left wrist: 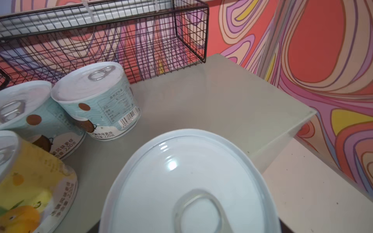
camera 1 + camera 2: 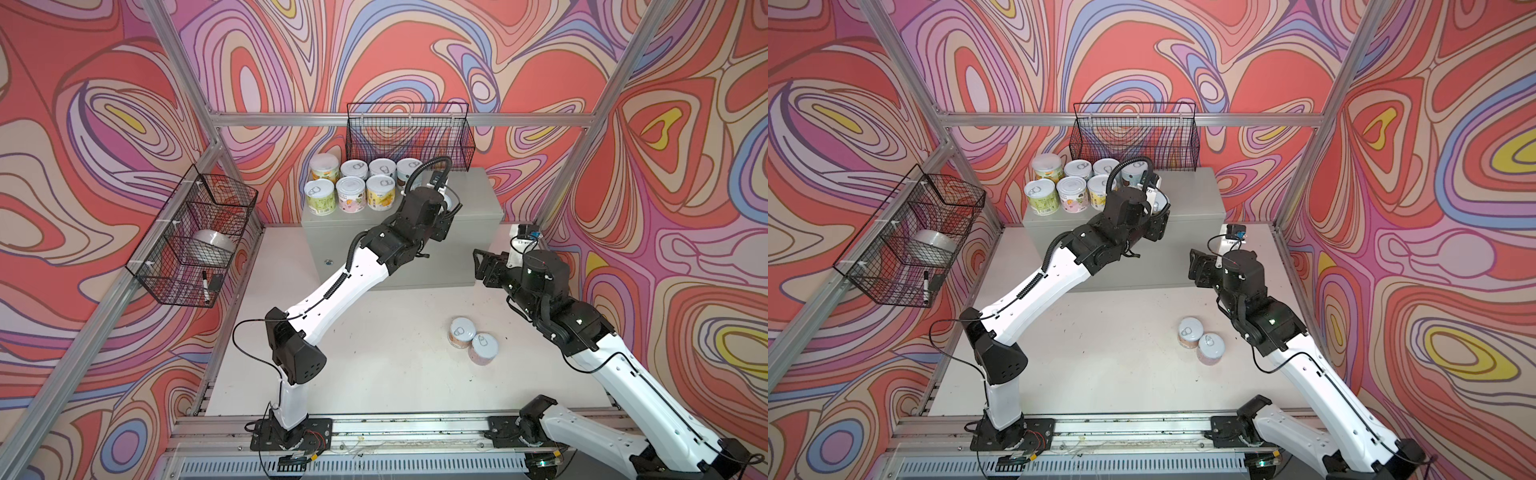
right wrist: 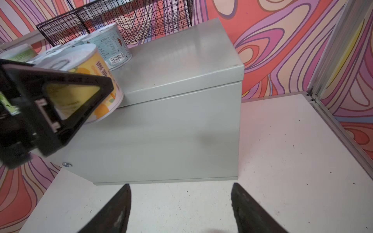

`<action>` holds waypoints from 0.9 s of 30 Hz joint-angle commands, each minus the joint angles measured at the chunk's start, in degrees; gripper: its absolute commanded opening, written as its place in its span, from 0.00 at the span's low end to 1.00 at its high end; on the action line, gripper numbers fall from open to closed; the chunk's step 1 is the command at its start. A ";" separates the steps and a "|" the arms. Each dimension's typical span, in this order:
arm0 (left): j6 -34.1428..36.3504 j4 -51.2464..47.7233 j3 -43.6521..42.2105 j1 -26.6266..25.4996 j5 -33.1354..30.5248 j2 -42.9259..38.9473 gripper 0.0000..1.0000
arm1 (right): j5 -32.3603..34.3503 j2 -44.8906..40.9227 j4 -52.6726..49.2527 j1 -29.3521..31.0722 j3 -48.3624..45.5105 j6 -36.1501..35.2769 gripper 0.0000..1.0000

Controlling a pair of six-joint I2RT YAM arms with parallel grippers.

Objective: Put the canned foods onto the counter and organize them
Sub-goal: 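Lower the yellow can onto the box top, open the left while the right approaches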

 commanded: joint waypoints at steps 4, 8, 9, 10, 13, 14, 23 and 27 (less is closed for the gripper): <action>-3.97 2.68 2.02 3.56 0.83 -0.71 0.00 | -0.51 0.27 1.10 0.19 2.02 -1.17 0.80; -5.02 2.57 2.17 4.84 2.09 -0.02 0.00 | -0.19 0.46 1.19 0.21 1.67 -1.22 0.80; -5.13 2.18 2.68 5.08 2.39 0.52 0.00 | -0.19 0.63 1.27 0.14 1.54 -1.22 0.80; -5.11 1.79 3.36 5.21 2.33 1.07 0.00 | -0.20 0.81 1.36 0.21 1.49 -1.17 0.80; -5.05 -0.17 5.82 5.44 2.08 3.14 0.00 | -0.62 1.36 1.71 0.14 1.53 -1.06 0.80; -5.03 -0.51 6.34 5.45 2.01 3.61 0.00 | -0.68 1.61 1.72 0.14 1.62 -1.04 0.80; -3.32 -0.35 7.41 5.60 0.72 4.87 0.58 | -1.87 4.20 2.77 0.14 2.58 -0.83 0.81; -2.50 -0.46 8.60 5.61 0.94 5.37 0.73 | -2.03 5.17 3.20 0.17 3.20 -0.83 0.82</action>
